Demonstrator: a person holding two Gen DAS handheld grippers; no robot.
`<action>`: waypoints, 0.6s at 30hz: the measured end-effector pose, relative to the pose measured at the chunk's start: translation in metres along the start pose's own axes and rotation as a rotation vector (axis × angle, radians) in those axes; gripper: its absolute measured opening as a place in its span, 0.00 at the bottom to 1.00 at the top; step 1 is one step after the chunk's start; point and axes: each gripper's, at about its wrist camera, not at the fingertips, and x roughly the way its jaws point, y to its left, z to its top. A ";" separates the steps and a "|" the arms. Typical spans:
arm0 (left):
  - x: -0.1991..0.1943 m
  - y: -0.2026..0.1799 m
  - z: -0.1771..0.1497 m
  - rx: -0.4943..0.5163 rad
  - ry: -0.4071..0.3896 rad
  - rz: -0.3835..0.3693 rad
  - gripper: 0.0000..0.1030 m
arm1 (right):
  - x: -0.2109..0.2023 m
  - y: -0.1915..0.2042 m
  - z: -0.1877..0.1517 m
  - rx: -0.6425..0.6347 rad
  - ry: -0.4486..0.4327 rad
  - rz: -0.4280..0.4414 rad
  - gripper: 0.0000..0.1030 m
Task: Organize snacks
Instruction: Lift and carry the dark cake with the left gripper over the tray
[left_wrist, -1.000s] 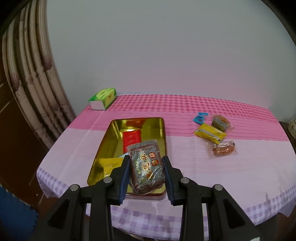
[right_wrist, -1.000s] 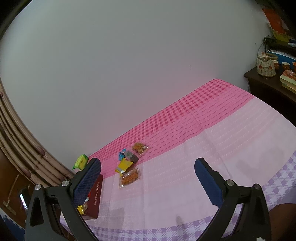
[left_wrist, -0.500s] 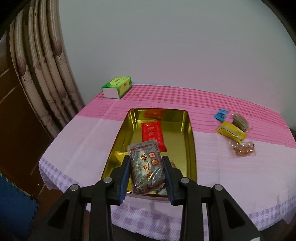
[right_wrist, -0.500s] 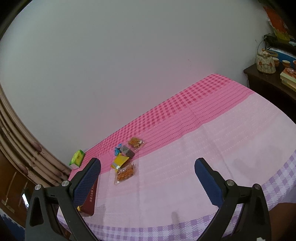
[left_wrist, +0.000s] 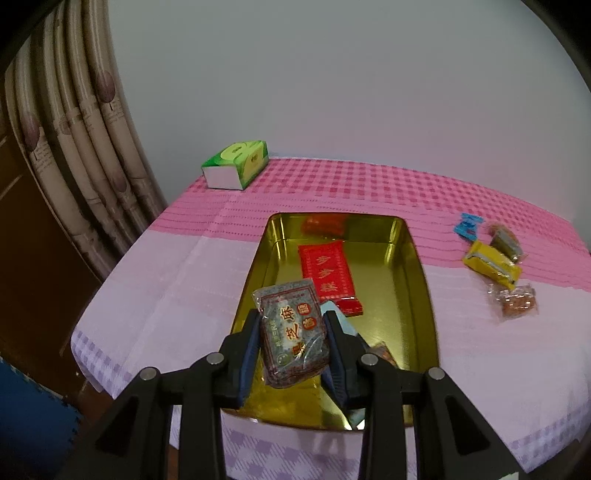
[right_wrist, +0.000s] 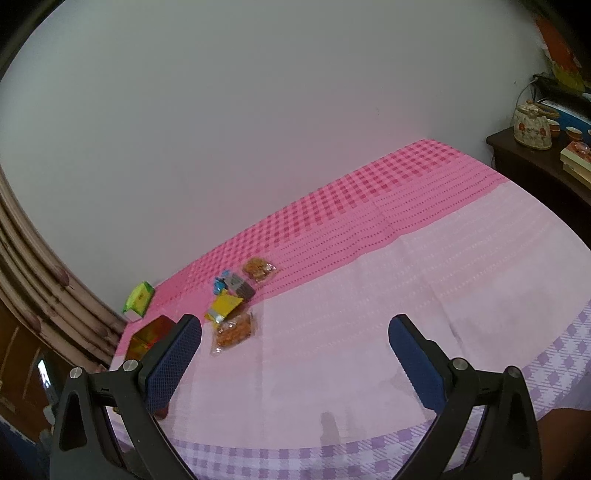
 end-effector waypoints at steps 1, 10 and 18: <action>0.005 0.001 0.001 0.007 0.006 0.000 0.33 | 0.003 0.000 -0.001 -0.003 0.006 -0.007 0.98; 0.050 0.004 0.022 0.040 0.041 0.005 0.33 | 0.030 0.009 -0.014 -0.075 0.061 -0.043 0.98; 0.079 0.002 0.031 0.060 0.084 0.002 0.33 | 0.054 0.017 -0.033 -0.132 0.144 -0.058 0.98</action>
